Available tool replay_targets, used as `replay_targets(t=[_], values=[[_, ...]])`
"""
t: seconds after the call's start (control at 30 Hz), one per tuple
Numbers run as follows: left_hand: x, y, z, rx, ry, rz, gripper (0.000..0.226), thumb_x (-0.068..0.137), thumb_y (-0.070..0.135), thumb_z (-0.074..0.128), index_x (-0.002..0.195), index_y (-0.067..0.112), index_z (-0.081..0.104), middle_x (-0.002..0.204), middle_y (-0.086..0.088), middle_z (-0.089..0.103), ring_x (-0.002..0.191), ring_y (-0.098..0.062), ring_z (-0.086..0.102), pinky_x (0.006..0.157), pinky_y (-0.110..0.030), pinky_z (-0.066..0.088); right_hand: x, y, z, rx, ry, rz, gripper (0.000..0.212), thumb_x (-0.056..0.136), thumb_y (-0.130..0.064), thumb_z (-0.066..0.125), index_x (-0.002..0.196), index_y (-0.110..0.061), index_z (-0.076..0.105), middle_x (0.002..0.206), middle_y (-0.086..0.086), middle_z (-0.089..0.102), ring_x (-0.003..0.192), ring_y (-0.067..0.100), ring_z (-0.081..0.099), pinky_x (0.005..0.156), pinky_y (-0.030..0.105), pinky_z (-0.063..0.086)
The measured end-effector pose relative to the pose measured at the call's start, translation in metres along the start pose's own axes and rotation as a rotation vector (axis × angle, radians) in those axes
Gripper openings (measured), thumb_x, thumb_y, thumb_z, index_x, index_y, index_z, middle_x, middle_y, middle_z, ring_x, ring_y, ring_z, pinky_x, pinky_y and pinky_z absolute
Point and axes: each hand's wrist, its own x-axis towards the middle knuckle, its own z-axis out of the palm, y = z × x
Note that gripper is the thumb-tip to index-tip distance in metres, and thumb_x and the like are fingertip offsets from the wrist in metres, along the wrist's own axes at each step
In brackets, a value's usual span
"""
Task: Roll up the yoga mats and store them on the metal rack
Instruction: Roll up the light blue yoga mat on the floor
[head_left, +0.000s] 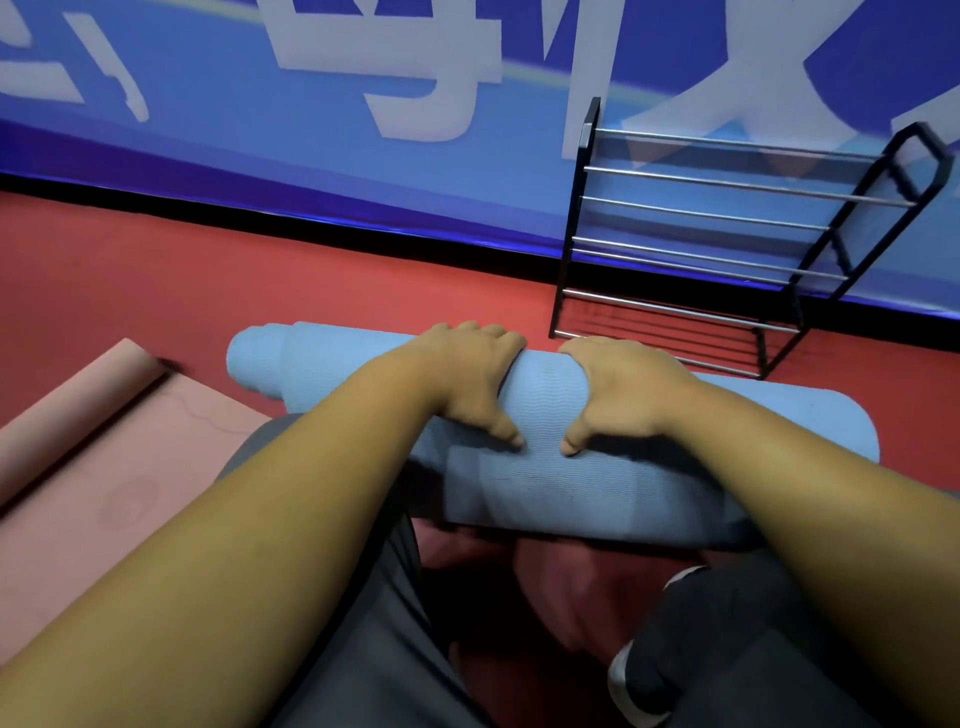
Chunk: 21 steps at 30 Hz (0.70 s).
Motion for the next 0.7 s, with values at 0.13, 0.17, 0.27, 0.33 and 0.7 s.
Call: replay_targets(t=[0.13, 0.17, 0.27, 0.33, 0.7], values=[[0.003, 0.013, 0.002, 0.158, 0.083, 0.012, 0.136, 0.046, 0.094, 0.078, 0.154, 0.023, 0.035, 0.144, 0.002, 0.052, 0.127, -0.029, 0.055, 0.107, -0.05, 0.045, 0.006, 0.012, -0.01, 0.176, -0.077, 0.008, 0.086, 0.036, -0.067, 0.093, 0.113, -0.043, 0.062, 0.102, -0.021, 0.068, 0.095, 0.009, 0.065, 0.082, 0.036, 0.056], [0.004, 0.013, 0.002, 0.148, 0.114, 0.009, 0.131, 0.045, 0.094, 0.079, 0.149, 0.024, 0.039, 0.141, 0.002, 0.055, 0.124, -0.028, 0.056, 0.104, -0.049, 0.046, 0.006, 0.013, -0.012, 0.206, -0.094, 0.011, 0.086, 0.038, -0.064, 0.095, 0.115, -0.044, 0.063, 0.104, -0.021, 0.069, 0.096, 0.007, 0.065, 0.083, 0.036, 0.057], [0.01, 0.011, 0.003, 0.093, 0.153, 0.005, 0.116, 0.043, 0.093, 0.079, 0.135, 0.028, 0.049, 0.131, 0.006, 0.059, 0.116, -0.026, 0.058, 0.098, -0.047, 0.045, 0.007, 0.015, -0.012, 0.227, -0.112, 0.017, 0.087, 0.039, -0.064, 0.096, 0.117, -0.045, 0.063, 0.106, -0.021, 0.069, 0.096, 0.005, 0.066, 0.086, 0.038, 0.058], [0.011, 0.009, 0.004, 0.053, 0.126, 0.012, 0.111, 0.043, 0.091, 0.08, 0.131, 0.031, 0.05, 0.128, 0.009, 0.061, 0.114, -0.025, 0.057, 0.098, -0.046, 0.044, 0.008, 0.013, -0.011, 0.198, -0.137, 0.006, 0.088, 0.039, -0.067, 0.095, 0.117, -0.046, 0.061, 0.108, -0.021, 0.069, 0.097, 0.006, 0.066, 0.088, 0.04, 0.059], [0.016, -0.018, -0.013, -0.164, -0.008, -0.046, 0.097, 0.039, 0.085, 0.085, 0.121, 0.041, 0.061, 0.107, 0.015, 0.069, 0.098, -0.02, 0.065, 0.087, -0.042, 0.058, -0.013, -0.004, 0.003, -0.144, 0.003, -0.009, 0.126, 0.074, -0.081, 0.072, 0.17, -0.027, 0.01, 0.165, 0.004, 0.034, 0.147, 0.034, 0.039, 0.122, 0.048, 0.034]])
